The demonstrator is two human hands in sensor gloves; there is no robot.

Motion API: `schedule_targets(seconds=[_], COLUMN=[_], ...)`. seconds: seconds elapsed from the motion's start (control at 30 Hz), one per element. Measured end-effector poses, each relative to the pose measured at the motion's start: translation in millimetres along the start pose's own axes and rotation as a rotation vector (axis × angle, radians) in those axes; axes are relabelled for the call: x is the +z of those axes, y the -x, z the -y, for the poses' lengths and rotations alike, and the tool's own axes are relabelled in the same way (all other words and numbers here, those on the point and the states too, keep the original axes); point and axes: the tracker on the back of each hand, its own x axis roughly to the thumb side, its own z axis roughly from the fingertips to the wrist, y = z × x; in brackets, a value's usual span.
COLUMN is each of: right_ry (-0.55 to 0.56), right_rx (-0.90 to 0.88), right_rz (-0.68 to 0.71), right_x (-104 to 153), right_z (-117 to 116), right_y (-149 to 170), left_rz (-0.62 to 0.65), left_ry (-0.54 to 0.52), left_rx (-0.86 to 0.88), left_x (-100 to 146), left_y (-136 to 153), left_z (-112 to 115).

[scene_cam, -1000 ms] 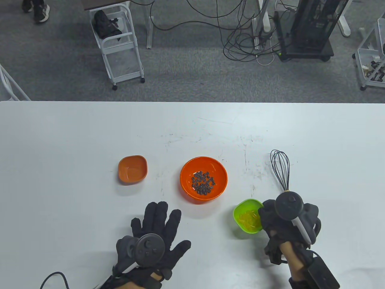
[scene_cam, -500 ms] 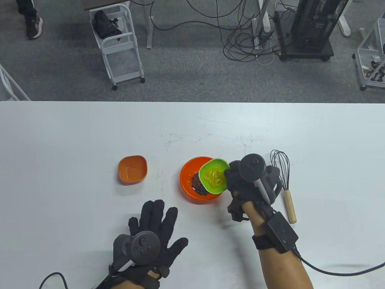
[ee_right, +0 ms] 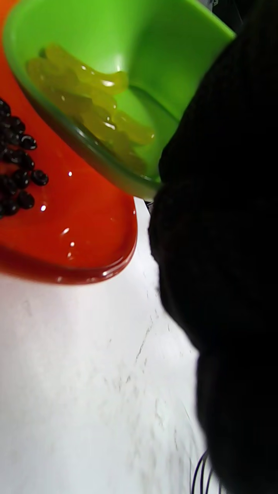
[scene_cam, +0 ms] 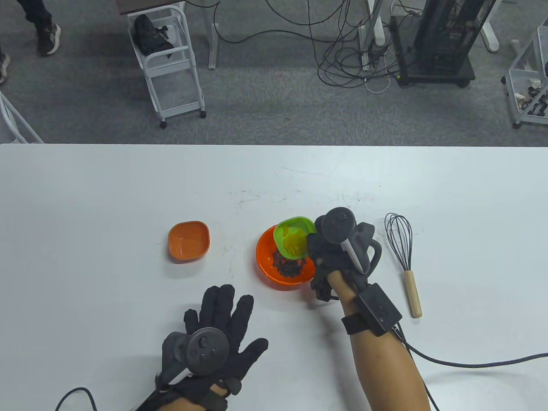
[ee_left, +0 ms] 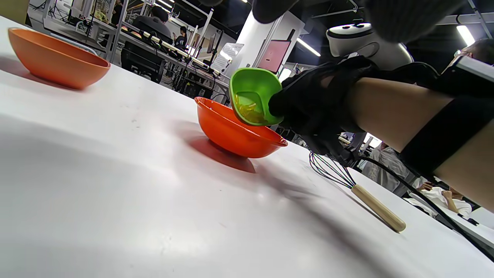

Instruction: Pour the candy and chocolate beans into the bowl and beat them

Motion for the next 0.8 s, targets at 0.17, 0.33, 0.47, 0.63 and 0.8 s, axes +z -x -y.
schedule_targets(seconds=[0.17, 0.33, 0.47, 0.63, 0.8], right_ry=[0.011, 0.049, 0.101, 0.153, 0.12], right_rx=[0.017, 0.034, 0.029, 0.035, -0.057], right_rz=[0.009, 0.028, 0.048, 0.076, 0.053], right_x=[0.2, 2.3, 4.8, 7.4, 5.1], right_z=[-4.5, -6.6, -8.4, -7.5, -4.1], right_y=[0.6, 0.8, 2.2, 2.2, 6.2], left_rz=[-0.001, 0.003, 0.007, 0.009, 0.01], left_ry=[0.011, 0.013, 0.01, 0.013, 0.017], left_rx=[-0.001, -0.005, -0.005, -0.006, -0.009], left_x=[-0.7, -0.8, -0.9, -1.3, -1.3], left_y=[-0.3, -1.1, -1.6, -1.6, -2.1], left_z=[0.7, 1.2, 1.5, 2.2, 2.9])
